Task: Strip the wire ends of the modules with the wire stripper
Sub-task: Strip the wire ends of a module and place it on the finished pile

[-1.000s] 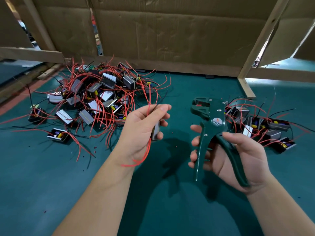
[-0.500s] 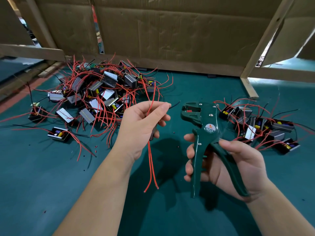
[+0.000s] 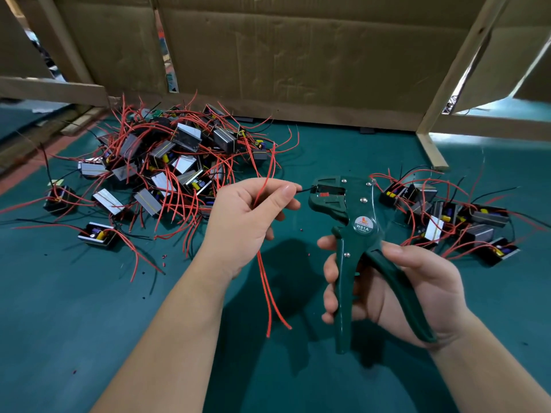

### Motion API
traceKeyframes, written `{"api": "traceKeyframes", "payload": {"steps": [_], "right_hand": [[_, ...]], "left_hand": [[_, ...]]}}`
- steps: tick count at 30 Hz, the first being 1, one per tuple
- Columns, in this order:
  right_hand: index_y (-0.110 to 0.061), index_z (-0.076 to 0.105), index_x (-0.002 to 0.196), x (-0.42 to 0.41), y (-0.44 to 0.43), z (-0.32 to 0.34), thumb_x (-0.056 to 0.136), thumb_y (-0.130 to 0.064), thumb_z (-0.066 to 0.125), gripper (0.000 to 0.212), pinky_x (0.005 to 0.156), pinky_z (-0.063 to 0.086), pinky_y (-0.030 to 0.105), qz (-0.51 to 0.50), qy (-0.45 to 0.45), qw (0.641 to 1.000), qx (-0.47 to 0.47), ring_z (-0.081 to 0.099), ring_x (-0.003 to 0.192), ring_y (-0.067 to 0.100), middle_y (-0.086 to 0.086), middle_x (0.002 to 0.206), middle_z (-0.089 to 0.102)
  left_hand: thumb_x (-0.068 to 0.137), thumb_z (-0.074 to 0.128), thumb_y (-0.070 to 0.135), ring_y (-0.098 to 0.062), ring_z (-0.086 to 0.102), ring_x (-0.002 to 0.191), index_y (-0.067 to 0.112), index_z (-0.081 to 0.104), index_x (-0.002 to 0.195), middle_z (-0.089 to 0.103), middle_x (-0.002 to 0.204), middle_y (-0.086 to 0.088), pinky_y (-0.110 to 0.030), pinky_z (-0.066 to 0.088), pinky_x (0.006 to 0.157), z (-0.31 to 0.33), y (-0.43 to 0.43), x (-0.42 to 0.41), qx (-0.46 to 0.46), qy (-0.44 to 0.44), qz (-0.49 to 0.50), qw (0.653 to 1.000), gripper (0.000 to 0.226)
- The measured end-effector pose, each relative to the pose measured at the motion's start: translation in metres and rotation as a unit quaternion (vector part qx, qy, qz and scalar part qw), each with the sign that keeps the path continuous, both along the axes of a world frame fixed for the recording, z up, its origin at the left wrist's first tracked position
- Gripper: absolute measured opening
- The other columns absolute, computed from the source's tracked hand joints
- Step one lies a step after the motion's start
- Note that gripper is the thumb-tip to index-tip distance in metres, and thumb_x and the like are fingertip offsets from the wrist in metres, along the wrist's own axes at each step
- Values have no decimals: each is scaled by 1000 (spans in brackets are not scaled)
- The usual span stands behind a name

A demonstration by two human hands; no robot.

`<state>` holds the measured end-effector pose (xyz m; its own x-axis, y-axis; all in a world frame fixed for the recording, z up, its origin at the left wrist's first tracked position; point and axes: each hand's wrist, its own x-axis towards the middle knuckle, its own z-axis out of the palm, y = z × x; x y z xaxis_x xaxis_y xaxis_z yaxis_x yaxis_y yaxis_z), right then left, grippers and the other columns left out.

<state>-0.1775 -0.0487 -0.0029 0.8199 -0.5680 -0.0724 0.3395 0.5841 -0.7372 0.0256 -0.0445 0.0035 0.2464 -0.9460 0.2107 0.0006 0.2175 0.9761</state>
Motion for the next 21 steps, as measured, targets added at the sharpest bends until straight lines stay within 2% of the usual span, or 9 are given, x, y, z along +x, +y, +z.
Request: {"api": "traceKeyframes", "payload": {"steps": [3,7,13,18,21], "right_hand": [[4,56,121,1,1,0,69,-27,75,63,72,50,56,1,5,1000,-15,60,76,42,24,92,58],[4,57,117,1,2,-1,70,-26,76,59,73,50,56,-9,22,999,-31,61,75,41,24,90,58],[0,61,109,3,4,-4,72,-36,79,55,68,52,52,-36,55,997,-44,62,69,38,22,86,59],[-7,66,99,5,5,-4,68,-56,77,59,63,53,49,-51,90,993,-50,62,63,34,17,79,61],[-8,66,98,6,5,-5,68,-61,74,61,63,53,48,-49,96,993,-52,62,62,34,17,78,61]], "left_hand": [[91,63,17,-1,53,58,24,71,83,69,68,10,-16,41,46,-4,-1,1,-30,-79,31,996,13],[91,61,20,4,59,70,26,67,85,67,71,15,-9,41,67,-8,0,0,-97,-226,70,967,10],[92,58,23,1,62,77,30,64,88,67,76,14,-13,45,75,-8,1,-2,-133,-231,92,959,11],[93,56,21,0,61,78,25,65,90,67,77,11,-14,45,74,-7,2,-4,-139,-242,86,957,10],[94,53,20,1,59,76,23,64,91,65,77,12,-14,44,74,-7,1,-3,-143,-249,89,954,12]]}}
